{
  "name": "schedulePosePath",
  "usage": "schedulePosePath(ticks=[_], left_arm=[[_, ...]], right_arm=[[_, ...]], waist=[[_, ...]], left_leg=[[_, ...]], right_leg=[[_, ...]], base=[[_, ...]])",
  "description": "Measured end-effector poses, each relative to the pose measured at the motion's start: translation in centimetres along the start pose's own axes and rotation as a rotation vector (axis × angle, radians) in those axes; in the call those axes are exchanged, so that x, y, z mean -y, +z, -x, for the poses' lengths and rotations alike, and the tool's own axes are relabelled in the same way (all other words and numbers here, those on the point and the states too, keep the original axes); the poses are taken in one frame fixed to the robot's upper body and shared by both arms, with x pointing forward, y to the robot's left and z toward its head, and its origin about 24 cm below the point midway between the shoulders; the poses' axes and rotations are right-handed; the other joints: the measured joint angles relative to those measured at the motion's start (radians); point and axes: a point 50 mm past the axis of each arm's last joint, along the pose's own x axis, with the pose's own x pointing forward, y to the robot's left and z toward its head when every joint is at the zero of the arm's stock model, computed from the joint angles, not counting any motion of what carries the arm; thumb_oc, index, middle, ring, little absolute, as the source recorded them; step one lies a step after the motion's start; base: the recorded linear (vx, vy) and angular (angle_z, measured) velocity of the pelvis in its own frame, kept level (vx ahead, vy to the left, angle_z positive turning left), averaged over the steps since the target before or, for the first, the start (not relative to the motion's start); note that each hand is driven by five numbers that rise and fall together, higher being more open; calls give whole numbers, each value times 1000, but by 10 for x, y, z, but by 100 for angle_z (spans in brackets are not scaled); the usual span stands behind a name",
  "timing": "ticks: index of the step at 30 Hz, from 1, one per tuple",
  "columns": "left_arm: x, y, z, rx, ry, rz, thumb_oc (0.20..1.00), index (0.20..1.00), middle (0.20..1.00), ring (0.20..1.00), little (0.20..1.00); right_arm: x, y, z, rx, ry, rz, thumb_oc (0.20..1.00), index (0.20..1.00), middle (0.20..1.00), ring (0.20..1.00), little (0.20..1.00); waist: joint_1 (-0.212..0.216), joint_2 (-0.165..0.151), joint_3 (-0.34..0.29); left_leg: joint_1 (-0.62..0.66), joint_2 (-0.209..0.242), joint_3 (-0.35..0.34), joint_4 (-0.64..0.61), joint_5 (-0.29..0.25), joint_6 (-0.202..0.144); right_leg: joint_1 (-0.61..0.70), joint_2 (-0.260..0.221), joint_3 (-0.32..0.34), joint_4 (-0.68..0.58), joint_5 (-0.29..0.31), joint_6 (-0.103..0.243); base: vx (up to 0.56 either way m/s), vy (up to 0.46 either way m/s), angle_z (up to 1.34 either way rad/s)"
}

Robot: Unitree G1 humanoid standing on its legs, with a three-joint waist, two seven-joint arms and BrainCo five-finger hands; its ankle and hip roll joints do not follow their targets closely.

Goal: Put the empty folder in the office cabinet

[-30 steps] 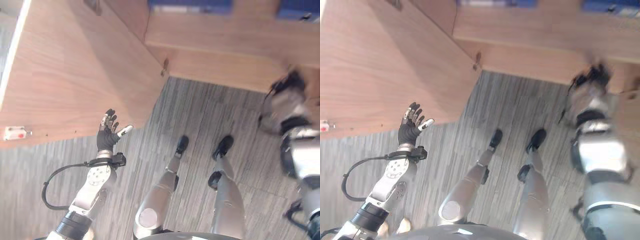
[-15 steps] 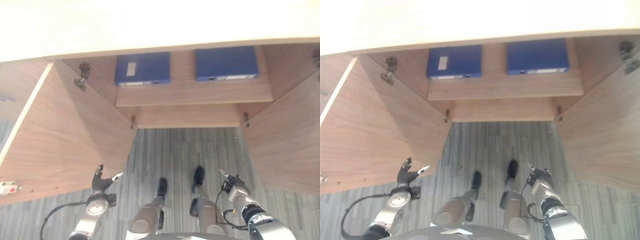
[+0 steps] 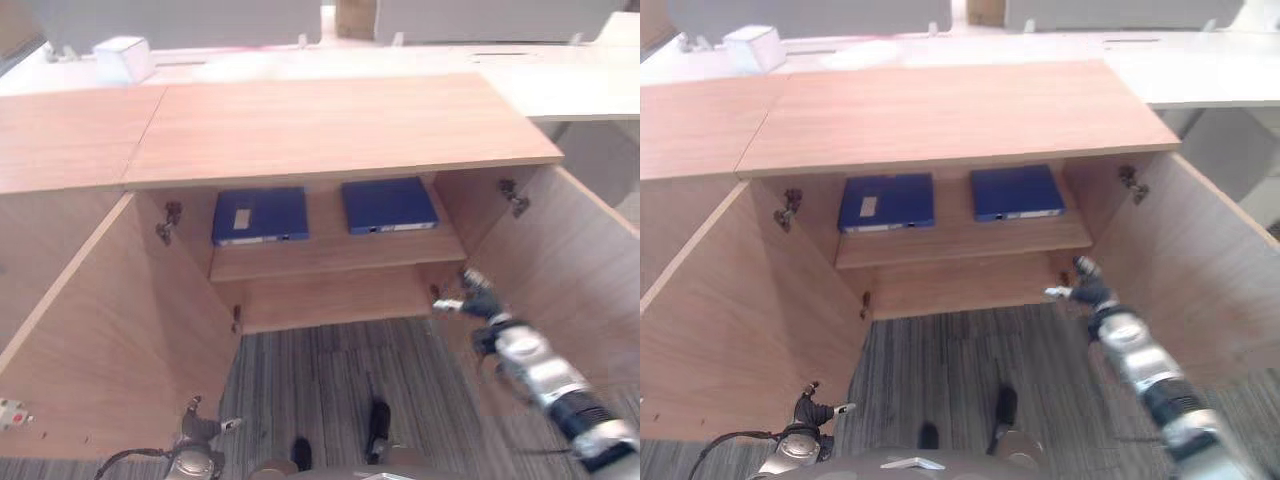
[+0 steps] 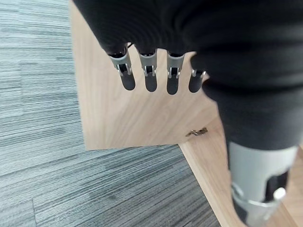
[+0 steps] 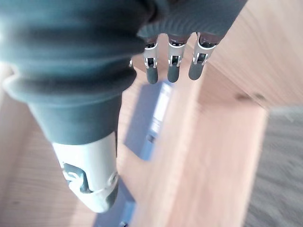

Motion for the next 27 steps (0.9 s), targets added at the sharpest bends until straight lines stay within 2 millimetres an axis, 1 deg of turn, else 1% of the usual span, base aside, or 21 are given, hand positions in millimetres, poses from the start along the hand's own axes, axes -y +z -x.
schedulePosePath(ticks=[1, 2, 3, 4, 5, 6, 7, 8, 10, 11, 12, 13, 14, 15, 17, 18, 19, 21, 24, 25, 27], left_arm=[[0, 3, -1, 6, -8, -7, 1000, 1000, 1000, 1000, 1000], [1, 2, -1, 5, -10, -13, 1000, 1000, 1000, 1000, 1000], [-2, 5, -2, 19, -5, -19, 1000, 1000, 1000, 1000, 1000], [-4, 3, -1, 19, -2, -27, 1000, 1000, 1000, 1000, 1000], [-6, 1, -1, 19, 1, -41, 1000, 1000, 1000, 1000, 1000], [-1, 7, -3, 32, -13, -40, 1000, 1000, 1000, 1000, 1000], [3, 4, -2, 24, -22, -41, 1000, 1000, 1000, 1000, 1000], [8, 4, -2, 19, -36, -45, 1000, 1000, 1000, 1000, 1000], [15, 7, -2, 29, -50, -47, 1000, 1000, 1000, 1000, 1000], [17, 8, -2, 33, -54, -54, 1000, 1000, 1000, 1000, 1000], [21, 13, -2, 46, -62, -61, 1000, 1000, 1000, 1000, 1000], [22, 12, -2, 44, -62, -69, 1000, 1000, 1000, 1000, 1000], [23, 13, -3, 41, -60, -82, 1000, 1000, 1000, 1000, 1000], [24, 13, -3, 37, -60, -90, 1000, 1000, 1000, 1000, 1000], [27, 12, -2, 36, -66, -93, 1000, 1000, 1000, 1000, 1000], [30, 6, -1, 13, -74, -103, 1000, 1000, 1000, 1000, 1000], [32, 2, 0, 0, -79, -104, 1000, 1000, 1000, 1000, 1000], [35, -4, 2, -16, -88, -127, 1000, 1000, 1000, 1000, 1000], [35, -7, 3, -31, -81, -134, 1000, 1000, 1000, 1000, 1000], [34, -11, 4, -37, -75, -139, 1000, 1000, 1000, 1000, 1000], [36, -14, 5, -50, -86, -160, 1000, 1000, 1000, 1000, 1000]], right_arm=[[39, 25, 14, 90, -86, 72, 1000, 1000, 1000, 1000, 1000], [50, 32, 19, 110, -111, 98, 1000, 1000, 1000, 1000, 1000], [75, 43, 29, 146, -197, 126, 1000, 1000, 1000, 1000, 1000], [81, 45, 32, 160, -228, 132, 1000, 1000, 1000, 1000, 1000], [86, 47, 34, 178, -262, 133, 1000, 1000, 1000, 1000, 1000], [97, 49, 57, 209, -324, 159, 1000, 1000, 1000, 1000, 1000], [103, 55, 62, 247, -366, 169, 1000, 1000, 1000, 1000, 1000], [110, 59, 67, 266, -420, 185, 1000, 1000, 1000, 1000, 1000], [122, 62, 81, 280, -513, 219, 1000, 1000, 1000, 1000, 1000], [126, 63, 85, 284, -552, 228, 1000, 1000, 1000, 1000, 1000], [137, 64, 95, 283, -648, 270, 1000, 1000, 1000, 1000, 1000], [142, 63, 101, 277, -704, 285, 1000, 1000, 1000, 1000, 1000], [145, 60, 107, 276, -763, 279, 1000, 1000, 1000, 1000, 1000], [146, 57, 109, 278, -804, 262, 1000, 1000, 1000, 1000, 1000], [146, 51, 112, 272, -857, 235, 1000, 1000, 1000, 1000, 1000], [141, 33, 117, 237, -926, 176, 1000, 1000, 1000, 1000, 1000], [135, 21, 115, 202, -952, 122, 1000, 1000, 1000, 1000, 1000], [128, 7, 113, 155, -968, 81, 1000, 1000, 1000, 1000, 1000], [123, -16, 112, 65, -1015, 16, 1000, 1000, 1000, 1000, 1000], [119, -30, 106, 11, -1031, -25, 1000, 1000, 1000, 1000, 1000], [123, -53, 101, -85, -1094, -163, 1000, 1000, 1000, 1000, 1000]], waist=[[-21, 6, -16], [-26, 24, -13], [-56, 8, -23], [-67, -1, -28], [-69, -17, -42], [-87, -23, -48], [-108, -20, -49], [-131, -11, -50], [-138, 16, -59], [-145, 19, -60], [-165, 41, -70], [-166, 49, -71], [-169, 56, -68], [-171, 59, -68], [-171, 61, -69], [-170, 52, -66], [-169, 46, -65], [-166, 47, -62], [-157, 45, -61], [-149, 48, -59], [-143, 45, -58]], left_leg=[[-2, 22, 37, 0, -8, 12], [-11, 33, 48, -11, -2, 24], [10, 41, 65, -11, -2, 23], [15, 36, 75, -11, -10, 21], [25, 33, 91, -11, -24, 14], [48, 37, 96, -11, -25, 5], [56, 36, 95, -11, -28, 0], [72, 40, 103, -11, -35, -6], [74, 43, 114, -11, -40, -14], [73, 43, 121, -11, -41, -15], [85, 42, 124, -11, -46, -14], [85, 42, 128, -11, -48, -12], [96, 42, 129, -11, -53, -9], [102, 42, 132, -11, -62, -13], [102, 39, 137, -11, -63, -12], [100, 37, 135, -11, -63, -11], [101, 36, 133, -11, -63, -11], [97, 34, 130, -11, -63, -10], [95, 30, 118, -11, -62, -10], [92, 30, 111, -11, -62, -9], [91, 28, 110, -11, -60, -11]], right_leg=[[-3, 10, -4, -2, -33, 44], [-7, 8, -10, 3, -28, 36], [-1, -5, -7, 31, -23, 36], [17, -27, 0, 29, -27, 40], [23, -35, -12, 17, -14, 44], [37, -27, -6, 16, 6, 42], [41, -27, -2, 19, 27, 38], [47, -20, 6, 21, 28, 33], [51, -9, 23, 11, 30, 31], [50, -8, 27, 8, 34, 26], [53, -6, 34, 7, 36, 23], [59, -6, 37, 7, 36, 22], [69, -5, 39, 7, 36, 22], [72, -5, 44, 8, 35, 21], [70, -6, 51, 9, 35, 21], [66, -9, 53, 13, 35, 21], [66, -10, 52, 12, 35, 21], [65, -13, 52, 12, 35, 21], [65, -16, 51, 12, 35, 21], [65, -18, 47, 12, 35, 21], [65, -19, 47, 10, 35, 21]], base=[[-12, 72, -73], [-5, 37, -69], [4, 42, -35], [19, 33, -54], [30, 46, -46], [28, 25, -30], [30, 23, -17], [19, 11, -16], [18, 14, -26], [45, 19, -23], [53, 13, -17], [50, 11, -9], [23, 6, -8], [6, 7, -9], [21, -2, -6], [33, -9, 3], [0, 0, 0], [5, -2, 2], [17, -9, 11], [20, -12, 8], [18, -9, 4]])
